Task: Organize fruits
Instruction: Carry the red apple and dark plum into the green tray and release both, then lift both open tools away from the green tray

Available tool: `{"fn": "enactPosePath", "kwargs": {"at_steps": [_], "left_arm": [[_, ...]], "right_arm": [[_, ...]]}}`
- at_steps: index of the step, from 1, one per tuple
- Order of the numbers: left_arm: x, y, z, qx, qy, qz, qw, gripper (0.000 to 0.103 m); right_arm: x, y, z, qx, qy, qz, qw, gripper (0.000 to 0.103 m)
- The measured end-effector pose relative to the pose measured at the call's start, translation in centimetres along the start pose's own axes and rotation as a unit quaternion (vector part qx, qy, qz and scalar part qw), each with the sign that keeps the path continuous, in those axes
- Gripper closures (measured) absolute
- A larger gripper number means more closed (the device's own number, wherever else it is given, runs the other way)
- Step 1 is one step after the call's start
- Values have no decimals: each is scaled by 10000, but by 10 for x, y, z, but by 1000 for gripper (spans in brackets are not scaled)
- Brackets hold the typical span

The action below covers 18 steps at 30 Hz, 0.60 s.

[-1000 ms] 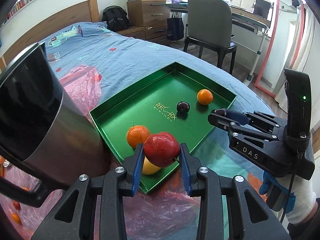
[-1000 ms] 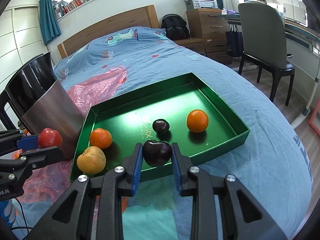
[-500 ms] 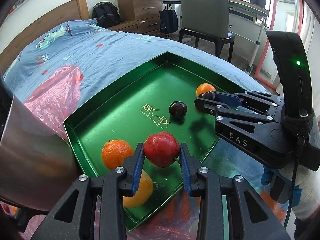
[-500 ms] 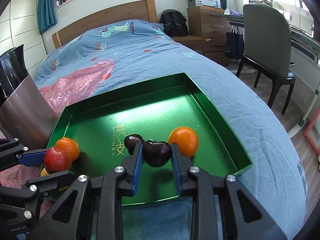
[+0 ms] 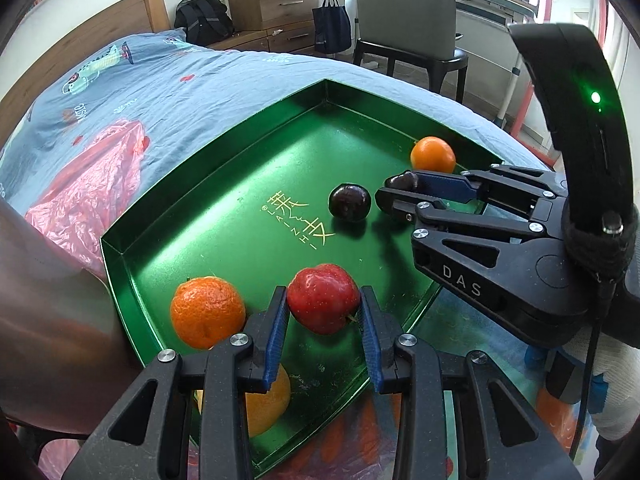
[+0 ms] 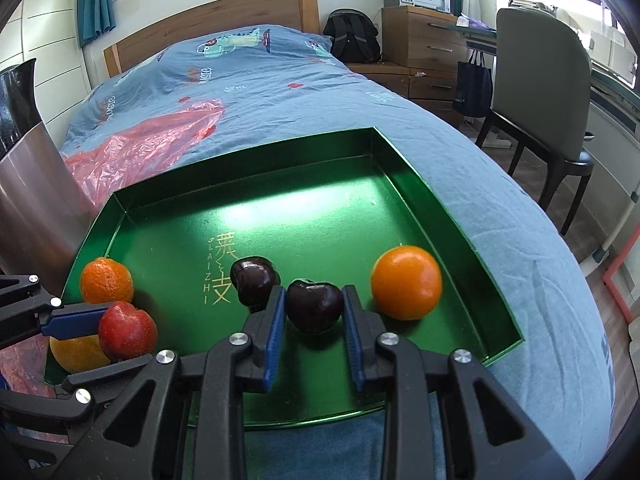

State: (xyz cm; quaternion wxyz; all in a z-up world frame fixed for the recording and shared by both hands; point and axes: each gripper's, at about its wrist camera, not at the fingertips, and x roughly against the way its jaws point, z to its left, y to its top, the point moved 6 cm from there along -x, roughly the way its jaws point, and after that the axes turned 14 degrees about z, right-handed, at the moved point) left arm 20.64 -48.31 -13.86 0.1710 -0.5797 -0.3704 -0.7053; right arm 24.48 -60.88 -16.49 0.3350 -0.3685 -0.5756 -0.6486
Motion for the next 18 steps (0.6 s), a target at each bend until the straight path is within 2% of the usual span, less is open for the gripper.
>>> {"fn": "enactPosePath", "kwargs": {"at_steps": [18], "left_arm": [[-11, -4, -2, -45, 73, 164, 9998, 73]], "right_arm": [[-2, -5, 4, 16, -49, 67, 10000, 97]]}}
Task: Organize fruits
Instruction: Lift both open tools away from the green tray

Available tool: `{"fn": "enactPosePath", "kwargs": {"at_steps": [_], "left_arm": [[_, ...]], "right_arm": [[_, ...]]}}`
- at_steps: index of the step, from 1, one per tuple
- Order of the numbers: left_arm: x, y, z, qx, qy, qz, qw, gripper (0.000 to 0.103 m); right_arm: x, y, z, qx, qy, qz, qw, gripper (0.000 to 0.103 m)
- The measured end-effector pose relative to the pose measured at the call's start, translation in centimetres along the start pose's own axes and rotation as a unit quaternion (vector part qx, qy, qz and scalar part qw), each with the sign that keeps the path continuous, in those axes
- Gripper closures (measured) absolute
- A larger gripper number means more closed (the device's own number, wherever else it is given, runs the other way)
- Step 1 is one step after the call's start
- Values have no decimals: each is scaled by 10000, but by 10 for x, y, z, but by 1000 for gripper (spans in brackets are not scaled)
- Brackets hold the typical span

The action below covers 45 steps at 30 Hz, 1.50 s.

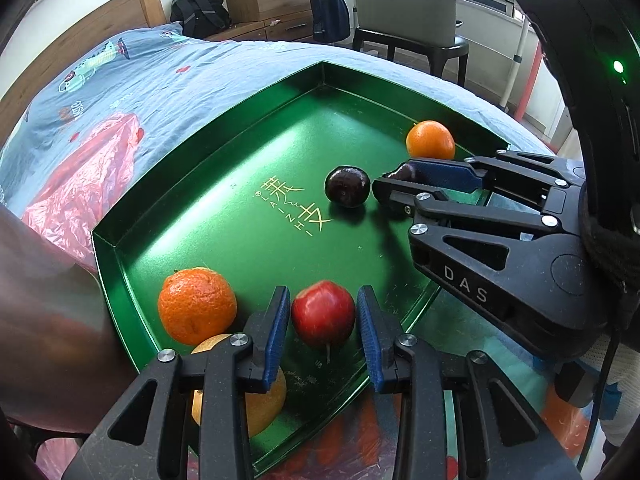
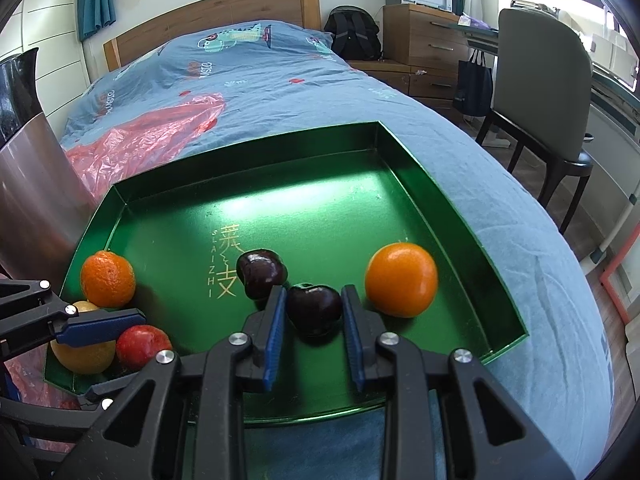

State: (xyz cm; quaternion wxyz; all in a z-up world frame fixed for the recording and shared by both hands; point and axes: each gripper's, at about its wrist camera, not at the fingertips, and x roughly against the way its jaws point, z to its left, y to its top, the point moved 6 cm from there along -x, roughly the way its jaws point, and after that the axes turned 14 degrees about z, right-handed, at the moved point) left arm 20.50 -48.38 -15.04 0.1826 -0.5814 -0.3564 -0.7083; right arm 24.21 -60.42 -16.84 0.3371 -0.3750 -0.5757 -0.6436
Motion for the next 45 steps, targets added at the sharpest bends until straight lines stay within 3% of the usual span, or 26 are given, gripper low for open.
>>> {"fn": "enactPosePath", "kwargs": {"at_steps": [3, 6, 10, 14, 18, 30, 38, 45], "left_arm": [[1, 0, 1, 33, -23, 14, 10000, 73], [6, -1, 2, 35, -56, 4, 10000, 73], [16, -2, 2, 29, -44, -58, 10000, 71], [29, -4, 4, 71, -52, -158, 9998, 63], [42, -10, 8, 153, -59, -242, 9996, 61], [83, -38, 26, 388, 5, -576, 9976, 59], [121, -75, 41, 482, 196, -856, 9950, 58], [148, -106, 65, 769, 392, -1006, 9912, 56]], "right_arm": [[2, -1, 1, -35, 45, 12, 10000, 96], [6, -1, 3, -41, 67, -2, 10000, 77], [16, -1, 7, -16, 64, -78, 9999, 59], [28, 0, 10, 17, 34, -124, 9999, 52], [40, -1, 13, 26, 56, -185, 9998, 43], [70, -14, 37, 98, 271, -261, 9992, 41], [98, -31, 67, 237, 638, -395, 9969, 40], [114, -50, 104, 409, 926, -399, 9941, 31]]}}
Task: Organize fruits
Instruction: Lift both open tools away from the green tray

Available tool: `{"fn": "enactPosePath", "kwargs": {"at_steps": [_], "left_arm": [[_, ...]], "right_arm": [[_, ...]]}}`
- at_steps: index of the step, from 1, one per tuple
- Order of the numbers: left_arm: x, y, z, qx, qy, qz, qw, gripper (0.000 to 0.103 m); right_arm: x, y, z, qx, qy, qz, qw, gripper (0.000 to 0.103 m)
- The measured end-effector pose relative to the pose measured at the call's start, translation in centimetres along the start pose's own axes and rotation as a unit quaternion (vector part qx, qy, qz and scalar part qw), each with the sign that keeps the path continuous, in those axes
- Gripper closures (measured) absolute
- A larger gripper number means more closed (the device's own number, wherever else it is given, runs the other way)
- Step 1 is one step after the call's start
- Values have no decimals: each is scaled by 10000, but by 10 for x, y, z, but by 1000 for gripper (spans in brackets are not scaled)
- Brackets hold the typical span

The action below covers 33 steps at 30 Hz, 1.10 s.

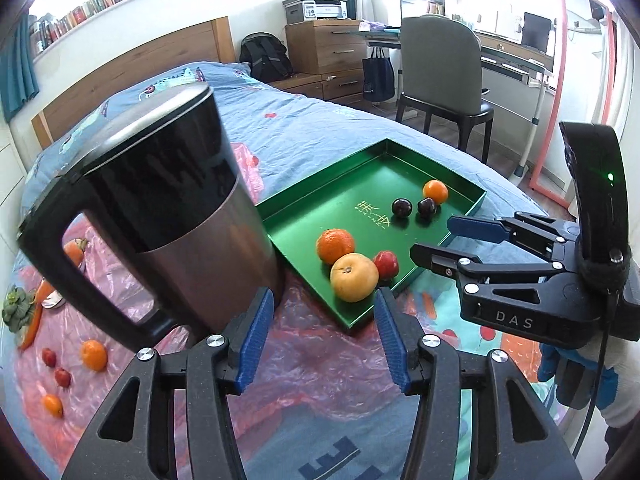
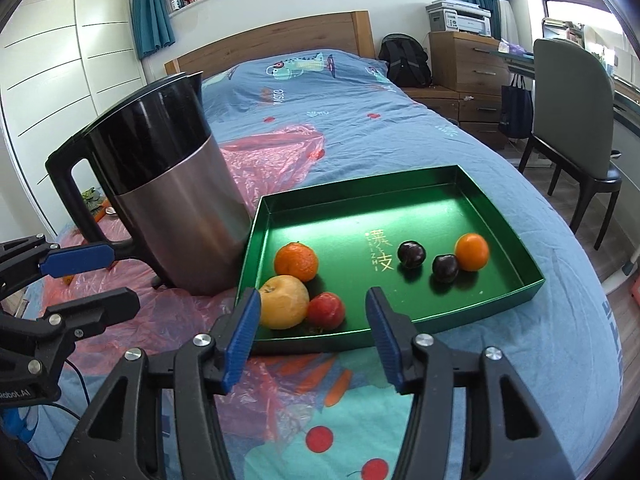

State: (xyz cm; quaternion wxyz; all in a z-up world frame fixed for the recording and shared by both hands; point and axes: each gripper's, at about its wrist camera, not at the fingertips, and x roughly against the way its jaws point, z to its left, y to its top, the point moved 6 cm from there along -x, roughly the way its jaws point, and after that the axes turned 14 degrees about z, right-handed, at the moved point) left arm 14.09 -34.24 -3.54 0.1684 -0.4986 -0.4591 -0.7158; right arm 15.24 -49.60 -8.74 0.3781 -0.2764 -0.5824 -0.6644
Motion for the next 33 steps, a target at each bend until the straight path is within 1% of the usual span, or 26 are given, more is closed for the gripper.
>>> {"fn": "enactPosePath", "kwargs": {"at_steps": [5, 11, 16, 21, 24, 26, 27, 30, 33], "left_arm": [[17, -15, 31, 456, 221, -96, 9987, 55], [34, -35, 71, 934, 591, -192, 9937, 55], [47, -55, 104, 1267, 988, -268, 9866, 55], [59, -82, 134, 1444, 1402, -271, 9792, 55], [66, -97, 151, 1591, 1550, -236, 9747, 55], [70, -107, 162, 1693, 1626, -219, 9718, 55], [72, -112, 167, 1742, 1664, -214, 9703, 55], [78, -124, 181, 1838, 1784, -207, 9664, 55], [84, -136, 195, 1966, 1860, -209, 9624, 55]], "right_arm": [[6, -11, 30, 101, 245, 14, 9996, 31], [13, -25, 62, 195, 475, 53, 9987, 31], [14, -38, 85, 256, 675, 125, 9973, 31], [16, -51, 113, 212, 1104, 124, 9936, 30], [16, -51, 132, 178, 1358, 147, 9905, 29], [17, -52, 146, 259, 1465, 179, 9887, 24], [17, -53, 154, 320, 1493, 205, 9881, 20], [13, -56, 172, 474, 1566, 343, 9859, 20], [5, -66, 184, 490, 1658, 518, 9836, 20]]}}
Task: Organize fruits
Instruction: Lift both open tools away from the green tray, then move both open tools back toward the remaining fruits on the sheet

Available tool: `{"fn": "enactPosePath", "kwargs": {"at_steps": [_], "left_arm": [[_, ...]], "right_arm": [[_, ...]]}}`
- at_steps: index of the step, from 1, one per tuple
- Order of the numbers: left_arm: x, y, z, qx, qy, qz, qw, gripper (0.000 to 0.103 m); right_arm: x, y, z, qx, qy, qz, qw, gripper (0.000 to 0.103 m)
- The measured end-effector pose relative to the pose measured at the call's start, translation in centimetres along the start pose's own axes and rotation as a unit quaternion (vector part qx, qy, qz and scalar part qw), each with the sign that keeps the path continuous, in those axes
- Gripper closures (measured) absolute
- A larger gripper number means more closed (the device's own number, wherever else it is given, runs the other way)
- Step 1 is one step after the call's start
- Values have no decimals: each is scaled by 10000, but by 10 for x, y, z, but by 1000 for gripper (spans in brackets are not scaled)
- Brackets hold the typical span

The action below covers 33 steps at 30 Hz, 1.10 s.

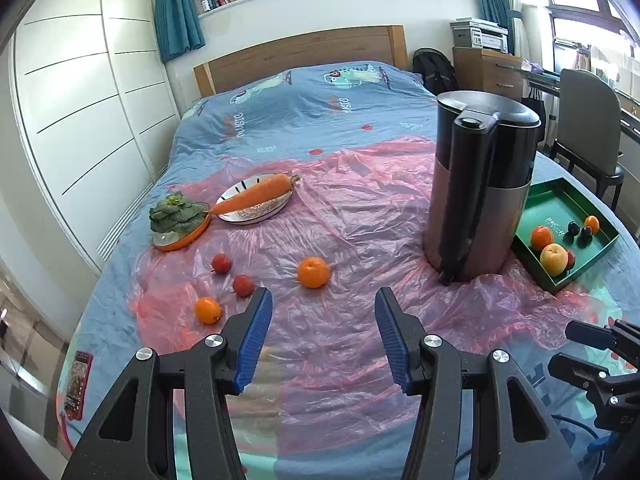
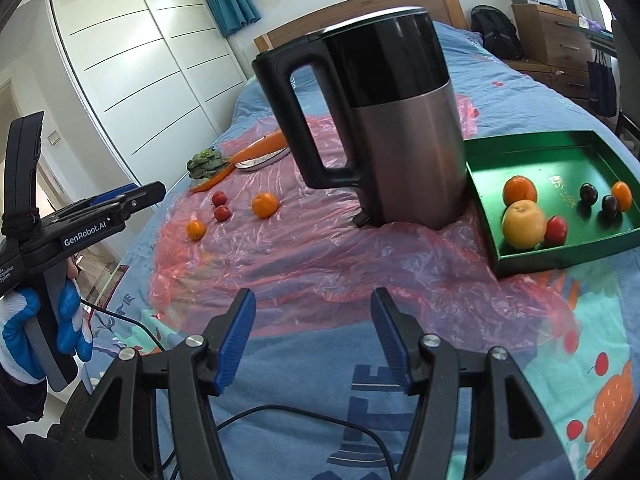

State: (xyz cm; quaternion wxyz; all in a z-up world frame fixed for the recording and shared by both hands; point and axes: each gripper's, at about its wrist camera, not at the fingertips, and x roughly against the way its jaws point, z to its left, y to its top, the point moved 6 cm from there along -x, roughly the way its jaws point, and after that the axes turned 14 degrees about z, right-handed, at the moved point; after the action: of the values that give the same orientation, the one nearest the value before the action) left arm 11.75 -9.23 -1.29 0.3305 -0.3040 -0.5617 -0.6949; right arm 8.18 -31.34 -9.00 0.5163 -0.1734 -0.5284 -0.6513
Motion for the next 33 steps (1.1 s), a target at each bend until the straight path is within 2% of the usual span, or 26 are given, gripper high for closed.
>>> {"fn": "enactPosePath", "kwargs": {"at_steps": [4, 5, 6, 7, 18, 33], "left_arm": [[0, -8, 24, 179, 100, 3, 9998, 55], [0, -10, 29, 217, 127, 0, 9997, 55], [0, -11, 35, 261, 151, 4, 9995, 55], [-1, -13, 41, 305, 171, 9, 9994, 55], [-10, -36, 110, 873, 453, 74, 9951, 55], [-18, -59, 198, 1797, 705, 108, 9811, 55]], "right_arm": [[-16, -12, 11, 70, -66, 221, 9997, 18], [-18, -14, 13, 86, -110, 242, 9996, 15], [-19, -17, 14, 102, -162, 246, 9995, 7], [-20, -18, 15, 114, -221, 239, 9994, 6], [-5, -31, 8, 89, -1174, 107, 9930, 3], [40, -70, -21, -317, -1905, 175, 9810, 0]]}}
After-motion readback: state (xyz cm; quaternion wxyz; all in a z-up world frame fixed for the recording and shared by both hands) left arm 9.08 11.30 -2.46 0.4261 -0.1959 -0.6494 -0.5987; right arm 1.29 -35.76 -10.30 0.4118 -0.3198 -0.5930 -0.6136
